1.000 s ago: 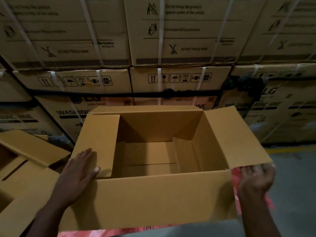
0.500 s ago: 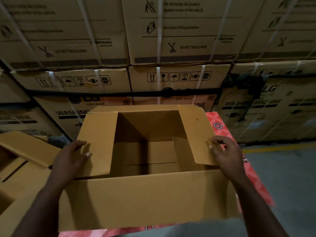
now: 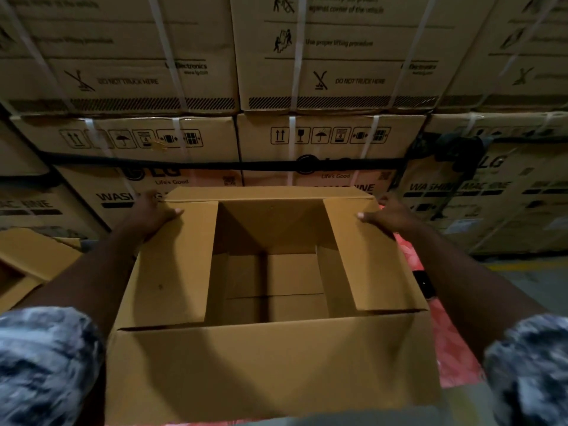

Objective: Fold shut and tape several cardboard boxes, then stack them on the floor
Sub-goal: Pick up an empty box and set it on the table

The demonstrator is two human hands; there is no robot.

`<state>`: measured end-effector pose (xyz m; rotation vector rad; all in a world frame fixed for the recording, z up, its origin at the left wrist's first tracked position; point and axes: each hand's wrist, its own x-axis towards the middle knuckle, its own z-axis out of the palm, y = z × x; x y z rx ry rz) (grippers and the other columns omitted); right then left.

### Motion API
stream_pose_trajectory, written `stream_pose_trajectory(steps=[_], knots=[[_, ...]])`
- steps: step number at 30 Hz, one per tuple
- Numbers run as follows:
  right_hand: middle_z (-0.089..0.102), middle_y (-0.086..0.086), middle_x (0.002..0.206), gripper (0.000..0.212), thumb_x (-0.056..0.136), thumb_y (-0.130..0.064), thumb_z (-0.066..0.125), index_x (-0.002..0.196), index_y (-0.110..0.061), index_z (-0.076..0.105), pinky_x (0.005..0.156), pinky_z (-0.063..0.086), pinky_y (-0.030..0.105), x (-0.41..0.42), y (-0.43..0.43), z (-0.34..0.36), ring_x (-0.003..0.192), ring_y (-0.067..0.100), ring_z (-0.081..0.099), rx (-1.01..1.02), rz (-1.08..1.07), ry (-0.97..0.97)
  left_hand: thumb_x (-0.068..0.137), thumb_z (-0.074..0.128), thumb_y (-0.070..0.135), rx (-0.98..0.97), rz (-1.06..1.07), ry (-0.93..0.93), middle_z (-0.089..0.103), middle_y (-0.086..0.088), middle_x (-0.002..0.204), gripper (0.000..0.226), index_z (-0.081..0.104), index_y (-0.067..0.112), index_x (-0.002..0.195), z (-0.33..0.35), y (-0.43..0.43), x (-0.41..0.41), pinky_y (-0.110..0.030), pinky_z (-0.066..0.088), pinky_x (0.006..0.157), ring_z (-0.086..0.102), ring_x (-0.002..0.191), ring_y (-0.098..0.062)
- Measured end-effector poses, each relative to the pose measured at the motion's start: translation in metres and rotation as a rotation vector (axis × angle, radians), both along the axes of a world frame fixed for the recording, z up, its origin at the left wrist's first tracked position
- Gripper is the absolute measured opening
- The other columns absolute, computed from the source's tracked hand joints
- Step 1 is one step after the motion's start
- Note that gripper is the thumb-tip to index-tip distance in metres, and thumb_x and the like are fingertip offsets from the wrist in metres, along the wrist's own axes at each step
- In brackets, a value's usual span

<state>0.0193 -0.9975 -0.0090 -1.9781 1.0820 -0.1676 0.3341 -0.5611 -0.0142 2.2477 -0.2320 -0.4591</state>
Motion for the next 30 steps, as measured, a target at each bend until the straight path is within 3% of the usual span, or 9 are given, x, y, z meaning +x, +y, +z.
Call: stream_pose_trajectory(steps=[5, 7, 10, 15, 18, 21, 23, 26, 30], knots=[[0.069, 0.005, 0.112, 0.046, 0.098, -0.055, 0.056, 0.118, -0.015, 0.066, 0.071, 0.055, 0.033, 0.025, 0.005, 0.009, 0.098, 0.021, 0.066, 0.471, -0.136, -0.355, 0.095, 0.064, 0.047, -0.372, 0.146, 0.157, 0.063, -0.011, 0.116, 0.028, 0.063, 0.028, 0.116, 0.004, -0.018, -0.011, -0.033, 0.050, 0.069, 0.061, 0.089, -0.019], [0.066, 0.003, 0.123, 0.063, 0.100, -0.063, 0.045, 0.136, -0.013, 0.059, 0.076, 0.053, 0.029, 0.027, 0.002, 0.002, 0.107, 0.020, 0.062, 0.545, -0.253, -0.472, 0.102, 0.046, 0.053, -0.531, 0.240, 0.196, 0.058, -0.021, 0.127, 0.040, 0.064, 0.022, 0.119, 0.003, -0.016, -0.013, -0.033, 0.049, 0.076, 0.061, 0.088, -0.015], [0.053, 0.007, 0.148, 0.079, 0.099, -0.072, 0.030, 0.148, -0.014, 0.049, 0.110, 0.040, 0.042, 0.027, -0.008, -0.007, 0.135, 0.028, 0.047, 0.547, -0.373, -0.560, 0.105, 0.029, 0.058, -0.720, 0.327, 0.221, 0.065, 0.004, 0.118, 0.061, 0.052, 0.017, 0.143, -0.001, -0.012, -0.013, -0.035, 0.042, 0.096, 0.057, 0.113, -0.015], [0.071, 0.008, 0.105, 0.066, 0.095, -0.069, 0.043, 0.098, -0.010, 0.072, 0.097, 0.052, 0.038, 0.016, -0.015, -0.016, 0.103, 0.027, 0.066, 0.620, -0.483, -0.745, 0.095, 0.042, 0.066, -0.929, 0.293, 0.304, 0.070, 0.002, 0.094, 0.053, 0.067, 0.020, 0.090, -0.008, 0.001, -0.017, -0.035, 0.054, 0.092, 0.066, 0.101, -0.016], [0.072, 0.012, 0.108, 0.060, 0.086, -0.056, 0.064, 0.110, -0.001, 0.068, 0.093, 0.055, 0.043, 0.003, -0.013, -0.020, 0.108, 0.028, 0.068, 0.654, -0.349, -0.716, 0.099, 0.048, 0.056, -0.895, 0.137, 0.404, 0.066, 0.007, 0.083, 0.046, 0.062, 0.024, 0.070, -0.006, 0.007, -0.019, -0.032, 0.054, 0.091, 0.067, 0.090, -0.012], [0.065, 0.008, 0.128, 0.041, 0.097, -0.022, 0.064, 0.137, -0.010, 0.061, 0.097, 0.054, 0.041, -0.011, -0.016, -0.024, 0.116, 0.025, 0.063, 0.609, -0.166, -0.592, 0.097, 0.063, 0.036, -0.687, 0.114, 0.328, 0.066, 0.005, 0.112, 0.021, 0.070, 0.021, 0.110, -0.012, 0.018, -0.020, -0.041, 0.052, 0.098, 0.064, 0.106, -0.015], [0.062, 0.002, 0.125, 0.047, 0.098, -0.011, 0.062, 0.144, -0.015, 0.055, 0.091, 0.057, 0.036, -0.020, -0.017, -0.030, 0.111, 0.021, 0.064, 0.579, -0.088, -0.501, 0.095, 0.066, 0.016, -0.601, 0.123, 0.213, 0.064, 0.006, 0.125, 0.041, 0.060, 0.019, 0.135, -0.019, 0.026, -0.023, -0.040, 0.054, 0.094, 0.063, 0.110, -0.013], [0.067, 0.006, 0.118, 0.046, 0.097, -0.010, 0.065, 0.141, -0.015, 0.056, 0.070, 0.061, 0.031, -0.026, -0.008, -0.034, 0.096, 0.017, 0.068, 0.496, -0.147, -0.458, 0.089, 0.069, 0.003, -0.556, 0.052, 0.143, 0.062, 0.006, 0.133, 0.054, 0.057, 0.021, 0.138, -0.022, 0.031, -0.024, -0.036, 0.052, 0.097, 0.059, 0.120, -0.010], [0.064, -0.001, 0.117, 0.048, 0.093, -0.020, 0.072, 0.139, -0.020, 0.059, 0.080, 0.057, 0.035, -0.024, 0.008, -0.029, 0.092, 0.010, 0.064, 0.248, -0.276, -0.397, 0.082, 0.078, 0.011, -0.412, 0.046, 0.011, 0.057, 0.008, 0.143, 0.065, 0.053, 0.032, 0.139, -0.023, 0.038, -0.033, -0.039, 0.047, 0.103, 0.053, 0.129, -0.010]])
